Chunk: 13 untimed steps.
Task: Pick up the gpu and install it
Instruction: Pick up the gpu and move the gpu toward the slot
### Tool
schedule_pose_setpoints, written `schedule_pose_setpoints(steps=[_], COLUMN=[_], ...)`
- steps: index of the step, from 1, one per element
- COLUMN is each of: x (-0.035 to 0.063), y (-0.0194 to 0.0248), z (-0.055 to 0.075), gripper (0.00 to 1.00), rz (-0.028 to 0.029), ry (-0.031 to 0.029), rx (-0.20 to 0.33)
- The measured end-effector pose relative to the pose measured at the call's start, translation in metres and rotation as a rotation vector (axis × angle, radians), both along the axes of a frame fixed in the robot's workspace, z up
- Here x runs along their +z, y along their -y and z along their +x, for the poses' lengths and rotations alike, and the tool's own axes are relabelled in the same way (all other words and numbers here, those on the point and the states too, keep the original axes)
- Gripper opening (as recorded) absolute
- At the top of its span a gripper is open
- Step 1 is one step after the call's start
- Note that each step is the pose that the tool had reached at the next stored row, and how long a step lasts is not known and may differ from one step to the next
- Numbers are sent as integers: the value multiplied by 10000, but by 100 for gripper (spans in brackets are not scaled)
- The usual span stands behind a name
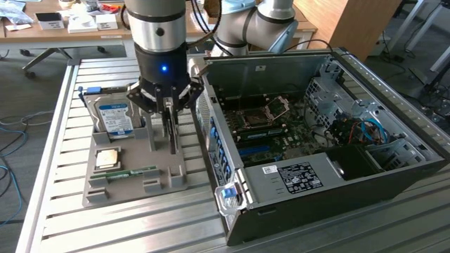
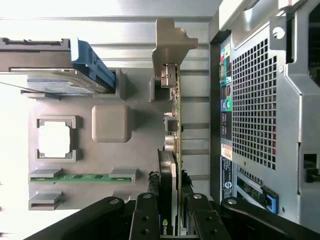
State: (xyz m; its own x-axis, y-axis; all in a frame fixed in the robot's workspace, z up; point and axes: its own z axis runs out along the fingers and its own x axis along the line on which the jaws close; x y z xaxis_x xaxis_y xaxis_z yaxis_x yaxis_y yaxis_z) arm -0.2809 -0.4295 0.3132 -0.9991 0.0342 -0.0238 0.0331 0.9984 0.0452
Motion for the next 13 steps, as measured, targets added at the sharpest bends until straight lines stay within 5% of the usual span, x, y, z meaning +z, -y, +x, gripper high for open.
schedule_pose_setpoints(steps=[13], x=[508], y=[0], z=[0], gripper=[27], rz=[0], ry=[7], rx=[0])
